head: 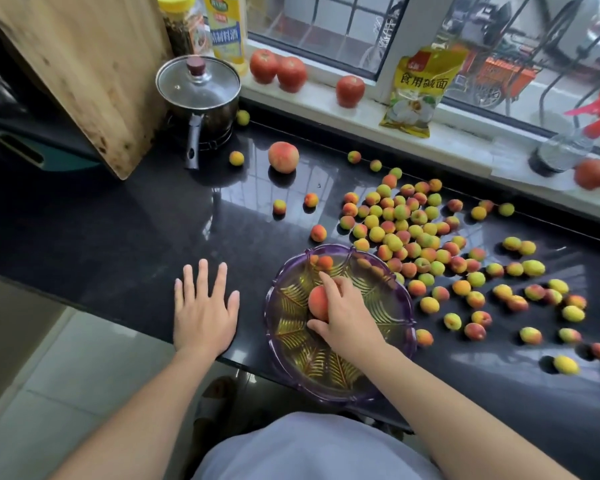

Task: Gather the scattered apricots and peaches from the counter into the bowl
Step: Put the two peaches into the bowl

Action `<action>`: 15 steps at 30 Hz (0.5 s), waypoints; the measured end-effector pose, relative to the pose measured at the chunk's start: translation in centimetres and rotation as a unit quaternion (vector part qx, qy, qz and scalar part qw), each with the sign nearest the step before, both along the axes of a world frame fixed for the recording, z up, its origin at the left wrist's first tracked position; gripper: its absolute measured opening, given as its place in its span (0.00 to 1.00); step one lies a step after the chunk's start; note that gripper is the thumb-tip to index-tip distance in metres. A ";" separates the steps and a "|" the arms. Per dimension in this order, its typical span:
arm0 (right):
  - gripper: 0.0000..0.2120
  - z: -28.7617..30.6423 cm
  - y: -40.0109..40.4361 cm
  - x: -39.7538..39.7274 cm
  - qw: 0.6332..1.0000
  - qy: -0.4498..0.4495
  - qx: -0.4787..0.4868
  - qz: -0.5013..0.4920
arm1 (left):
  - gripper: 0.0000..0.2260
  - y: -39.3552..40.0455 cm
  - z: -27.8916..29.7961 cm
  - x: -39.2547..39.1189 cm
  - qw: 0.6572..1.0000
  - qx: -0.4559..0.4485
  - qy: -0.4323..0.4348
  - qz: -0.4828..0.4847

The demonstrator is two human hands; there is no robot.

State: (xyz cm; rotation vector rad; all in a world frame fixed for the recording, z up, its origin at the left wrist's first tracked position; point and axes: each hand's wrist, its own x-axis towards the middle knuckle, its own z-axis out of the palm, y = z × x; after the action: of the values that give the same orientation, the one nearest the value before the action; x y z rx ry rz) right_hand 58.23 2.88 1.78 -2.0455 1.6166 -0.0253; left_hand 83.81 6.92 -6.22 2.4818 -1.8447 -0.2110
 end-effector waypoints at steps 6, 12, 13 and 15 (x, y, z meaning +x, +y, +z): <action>0.27 4.0 -0.7 -5.0 0.992 -0.079 -0.037 -0.086 | 0.30 -0.1 0.0 -0.1 1.000 -0.017 0.013 0.013; 0.15 5.4 -5.1 -3.7 0.991 -0.073 -0.065 -0.090 | 0.31 -0.2 -0.2 0.0 0.999 -0.026 0.018 0.015; 0.14 5.7 -6.9 -2.2 0.990 -0.089 -0.083 -0.073 | 0.31 -0.2 -0.2 0.1 0.999 -0.026 0.018 0.016; 0.14 6.0 -11.4 1.5 0.987 -0.109 -0.107 -0.039 | 0.30 -0.4 -0.4 0.2 0.999 -0.029 0.019 0.018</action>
State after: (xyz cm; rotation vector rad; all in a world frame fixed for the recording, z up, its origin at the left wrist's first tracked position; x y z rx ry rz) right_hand 59.73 -8.51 7.74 -2.0517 1.6105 -0.4532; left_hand 83.99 6.57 -6.63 2.4534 -1.7646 -0.1980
